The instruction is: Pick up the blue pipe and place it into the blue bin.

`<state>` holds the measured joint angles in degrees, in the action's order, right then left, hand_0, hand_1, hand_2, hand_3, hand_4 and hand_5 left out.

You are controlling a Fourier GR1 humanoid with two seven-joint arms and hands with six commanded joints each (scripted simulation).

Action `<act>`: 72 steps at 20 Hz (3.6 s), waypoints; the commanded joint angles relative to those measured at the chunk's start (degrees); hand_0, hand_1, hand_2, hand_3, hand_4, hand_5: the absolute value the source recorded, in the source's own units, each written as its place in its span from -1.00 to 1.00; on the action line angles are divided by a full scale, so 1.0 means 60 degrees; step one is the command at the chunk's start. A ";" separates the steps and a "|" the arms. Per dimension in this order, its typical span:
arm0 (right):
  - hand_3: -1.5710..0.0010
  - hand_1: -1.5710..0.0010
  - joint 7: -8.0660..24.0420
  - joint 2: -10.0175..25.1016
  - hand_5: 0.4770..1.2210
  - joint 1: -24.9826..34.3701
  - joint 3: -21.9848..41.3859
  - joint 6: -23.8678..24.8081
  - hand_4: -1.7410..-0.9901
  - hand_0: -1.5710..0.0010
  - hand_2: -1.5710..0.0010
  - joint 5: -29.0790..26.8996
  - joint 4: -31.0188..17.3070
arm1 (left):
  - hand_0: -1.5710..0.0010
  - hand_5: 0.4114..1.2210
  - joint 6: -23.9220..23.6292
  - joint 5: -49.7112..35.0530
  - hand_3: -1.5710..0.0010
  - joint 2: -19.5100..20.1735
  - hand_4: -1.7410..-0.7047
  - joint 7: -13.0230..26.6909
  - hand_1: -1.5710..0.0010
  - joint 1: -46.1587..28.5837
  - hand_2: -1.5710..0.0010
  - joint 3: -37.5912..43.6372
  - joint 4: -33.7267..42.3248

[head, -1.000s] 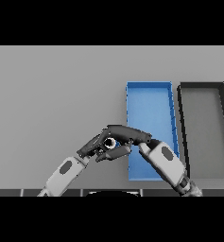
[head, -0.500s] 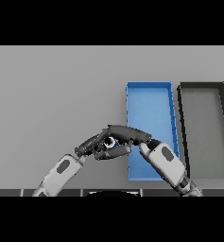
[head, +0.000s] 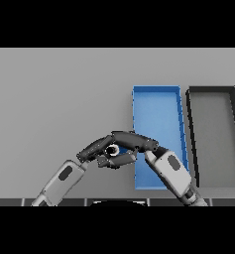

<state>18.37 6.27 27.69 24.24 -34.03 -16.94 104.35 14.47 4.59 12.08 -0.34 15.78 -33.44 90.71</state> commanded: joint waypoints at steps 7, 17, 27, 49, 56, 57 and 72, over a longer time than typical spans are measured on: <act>-1.00 -1.00 0.0707 -0.0373 1.00 -0.0043 -0.0334 0.0153 -0.33 -1.00 -1.00 -0.0741 0.0207 | 0.98 -0.65 -0.0131 -0.0084 0.98 -0.0191 0.63 0.0486 0.98 -0.0300 0.99 -0.0113 0.0006; -1.00 -1.00 0.2483 0.0988 0.78 0.3258 -0.2161 0.3516 -0.91 -1.00 -1.00 -0.5917 0.0387 | 1.00 -0.77 -0.0002 -0.0316 1.00 -0.0242 0.59 0.1137 1.00 -0.0200 1.00 -0.0076 0.0084; -1.00 -1.00 0.1616 0.3138 0.77 0.5268 -0.3622 0.4552 -0.99 -1.00 -1.00 -0.4608 -0.3204 | 1.00 -0.81 0.0085 -0.0355 1.00 0.0003 0.60 0.0627 1.00 -0.0594 1.00 -0.0107 0.0290; 0.27 0.05 0.2762 0.5905 0.88 0.1166 0.1840 0.7384 -0.07 -0.06 0.09 -0.6915 -0.5055 | 1.00 -0.90 0.0051 -0.0454 1.00 -0.0022 0.65 0.0978 1.00 -0.0536 1.00 -0.0026 0.0358; 0.85 0.80 0.2764 0.6360 0.10 0.1845 0.3560 0.6756 0.58 0.78 0.81 -0.6048 -0.5187 | 1.00 -0.90 0.0109 -0.0596 1.00 0.0014 0.63 0.1045 1.00 -0.0482 1.00 0.0037 0.0439; 0.88 0.84 0.2693 0.6395 0.02 0.1953 0.3700 0.6607 0.62 0.82 0.85 -0.5786 -0.5232 | 1.00 -0.91 0.0078 -0.0510 1.00 -0.0027 0.63 0.1051 1.00 -0.0528 1.00 -0.0037 0.0395; 0.99 0.99 0.2004 0.6188 -0.46 0.2018 0.3854 0.6347 0.63 0.99 0.99 -0.5289 -0.5790 | 1.00 -0.86 0.0060 -0.0582 1.00 -0.0367 0.58 0.1177 1.00 -0.0244 1.00 0.0020 -0.0026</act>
<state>30.36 43.39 39.81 47.36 4.06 -48.67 69.61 14.83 1.11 9.84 6.83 14.33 -33.34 90.57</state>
